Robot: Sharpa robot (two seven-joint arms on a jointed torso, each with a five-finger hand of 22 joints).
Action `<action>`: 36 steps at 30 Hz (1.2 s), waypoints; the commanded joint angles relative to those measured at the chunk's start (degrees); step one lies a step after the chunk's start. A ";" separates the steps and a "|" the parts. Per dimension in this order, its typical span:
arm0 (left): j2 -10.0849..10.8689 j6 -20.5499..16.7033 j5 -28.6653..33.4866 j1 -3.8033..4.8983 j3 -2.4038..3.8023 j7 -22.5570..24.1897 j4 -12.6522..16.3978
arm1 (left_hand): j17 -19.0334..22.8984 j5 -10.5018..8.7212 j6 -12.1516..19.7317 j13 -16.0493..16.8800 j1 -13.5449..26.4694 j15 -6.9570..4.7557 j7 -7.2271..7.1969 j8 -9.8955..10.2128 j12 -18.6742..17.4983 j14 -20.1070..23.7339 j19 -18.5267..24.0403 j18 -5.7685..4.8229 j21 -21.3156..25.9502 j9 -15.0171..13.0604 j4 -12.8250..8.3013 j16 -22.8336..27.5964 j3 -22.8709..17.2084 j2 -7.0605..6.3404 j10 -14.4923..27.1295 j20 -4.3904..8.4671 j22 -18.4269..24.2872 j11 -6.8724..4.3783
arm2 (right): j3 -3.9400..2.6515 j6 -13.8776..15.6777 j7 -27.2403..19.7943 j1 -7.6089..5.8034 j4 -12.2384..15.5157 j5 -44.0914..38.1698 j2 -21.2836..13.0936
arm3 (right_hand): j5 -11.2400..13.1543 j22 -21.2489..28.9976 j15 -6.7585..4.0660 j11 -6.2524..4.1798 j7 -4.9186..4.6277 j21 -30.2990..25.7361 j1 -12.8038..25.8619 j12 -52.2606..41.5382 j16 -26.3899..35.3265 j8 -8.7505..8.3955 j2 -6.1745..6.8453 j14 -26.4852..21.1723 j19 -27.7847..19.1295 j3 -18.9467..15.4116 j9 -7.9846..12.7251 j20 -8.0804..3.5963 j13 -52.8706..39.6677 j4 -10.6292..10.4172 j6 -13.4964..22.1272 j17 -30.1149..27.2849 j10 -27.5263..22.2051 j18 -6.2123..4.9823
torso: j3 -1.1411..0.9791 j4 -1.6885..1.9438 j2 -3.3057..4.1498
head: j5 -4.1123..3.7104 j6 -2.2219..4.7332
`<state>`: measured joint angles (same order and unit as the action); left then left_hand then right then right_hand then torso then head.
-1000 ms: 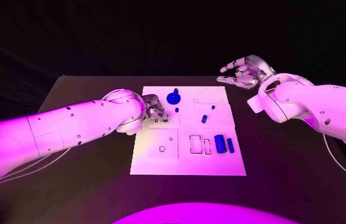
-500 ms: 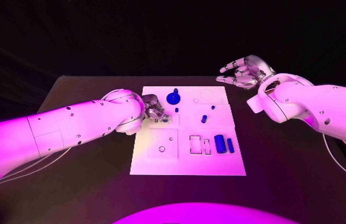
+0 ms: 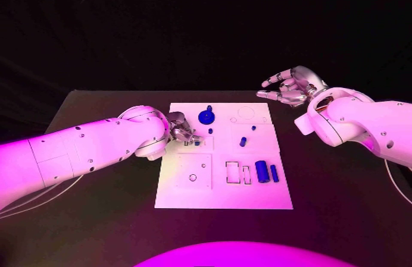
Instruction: Assemble the parts on the task board
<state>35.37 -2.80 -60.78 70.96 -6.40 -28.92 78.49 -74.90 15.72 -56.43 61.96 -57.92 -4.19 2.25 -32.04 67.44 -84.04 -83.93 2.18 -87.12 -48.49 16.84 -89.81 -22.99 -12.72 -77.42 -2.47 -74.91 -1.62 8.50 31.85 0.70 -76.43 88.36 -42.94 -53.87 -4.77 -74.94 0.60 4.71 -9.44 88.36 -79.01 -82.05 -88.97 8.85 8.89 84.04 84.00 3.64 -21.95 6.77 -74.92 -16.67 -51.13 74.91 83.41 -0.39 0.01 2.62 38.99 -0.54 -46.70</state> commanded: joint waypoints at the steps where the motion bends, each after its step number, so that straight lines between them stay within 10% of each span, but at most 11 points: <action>1: 0.29 -0.14 2.42 -0.01 0.56 0.36 0.43 | -15.01 -2.61 -0.13 0.12 0.98 -0.28 0.10 0.18 -0.16 -5.93 -1.07 -0.50 0.41 -0.12 0.00 -0.12 1.70 0.49 -0.30 0.38 -8.43 0.10 | 0.00 -1.18 -0.81 0.05 -0.11 0.10 0.05 | 0.03 -13.90 -0.21 -0.03 -0.02 -0.31 1.05 0.29 0.18 0.44 -0.01 5.20 5.07 -0.71 0.10 -0.48 -7.86 -0.02 0.53 12.01 -0.40 -0.11 | 0.02 -0.01 0.02 | -0.10 -0.14; 9: 0.96 -0.01 6.21 0.28 2.42 0.37 0.78 | -14.88 -8.19 -0.02 -0.02 2.07 -0.26 0.13 0.52 -0.57 -5.89 -0.95 -0.45 0.56 -0.46 0.05 -0.04 8.31 2.70 -0.10 0.37 -8.28 0.14 | 0.00 -1.01 -0.84 0.09 -0.46 0.13 0.24 | 0.00 -13.81 -0.21 -0.02 -0.03 -0.47 2.20 0.31 0.22 0.67 -0.28 5.19 5.00 -1.70 0.17 -0.49 -7.83 -0.06 0.71 11.96 -0.40 -0.15 | -0.06 -0.04 -0.14 | 0.20 0.42; 19: 2.28 3.33 9.16 2.62 4.67 0.26 -0.68 | -14.29 -7.62 2.92 -4.47 -6.01 0.58 1.49 3.81 -4.86 -5.69 0.18 -0.08 1.43 1.00 -0.10 0.37 11.09 5.44 3.06 -0.32 -6.86 1.26 | 0.02 -0.99 -0.79 0.13 -0.68 0.14 0.35 | -0.02 -13.81 -0.21 -0.02 -0.03 -0.47 2.45 0.30 0.21 0.73 -0.41 5.19 5.01 -1.91 0.19 -0.49 -7.83 -0.06 0.75 11.98 -0.39 -0.14 | -0.10 0.07 -0.12 | 0.38 1.28; 25: 1.83 7.95 8.56 4.96 5.14 0.72 -4.23 | -13.69 -7.76 4.73 -7.76 -7.83 1.49 2.76 6.47 -7.84 -5.48 1.40 0.30 2.34 2.72 -0.04 0.79 10.73 5.00 5.55 -1.04 -5.36 2.34 | 0.03 -0.99 -0.75 0.13 -0.88 0.15 0.33 | -0.05 -13.83 -0.21 -0.03 -0.02 -0.44 2.39 0.29 0.22 0.76 -0.50 5.19 5.02 -1.90 0.19 -0.49 -7.84 0.00 0.75 11.96 -0.38 -0.14 | -0.06 0.03 0.00 | 0.56 1.81; 36: -1.67 12.04 1.52 5.98 5.19 0.99 -11.49 | -12.68 -7.77 5.80 -11.97 -7.32 2.26 3.59 7.72 -11.42 -5.08 2.77 0.72 3.36 3.60 -0.02 1.50 12.09 4.77 8.76 -1.73 -3.73 3.15 | 0.03 -0.91 -0.86 0.13 -0.86 0.15 0.41 | -0.07 -13.82 -0.22 -0.04 -0.01 -0.45 2.21 0.29 0.23 0.84 -0.69 5.19 5.02 -1.87 0.19 -0.49 -7.84 0.11 0.73 11.95 -0.38 -0.14 | 0.01 0.08 0.05 | 1.14 2.18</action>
<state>33.99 5.56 -55.94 76.79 -1.24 -28.68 67.54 -74.94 7.97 -51.07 50.04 -65.21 -2.34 5.73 -24.64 56.21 -84.03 -81.66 2.18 -84.07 -44.97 16.76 -88.64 -11.30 -7.79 -68.99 -4.10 -74.90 1.43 8.54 31.61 0.63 -76.33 87.44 -42.63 -53.53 -4.77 -74.92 0.61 4.71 -9.43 88.14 -77.06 -82.08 -88.98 9.31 8.60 84.03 84.00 1.99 -21.83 6.77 -74.91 -16.60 -50.75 74.90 83.41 -0.39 -0.01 2.68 39.05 0.42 -44.62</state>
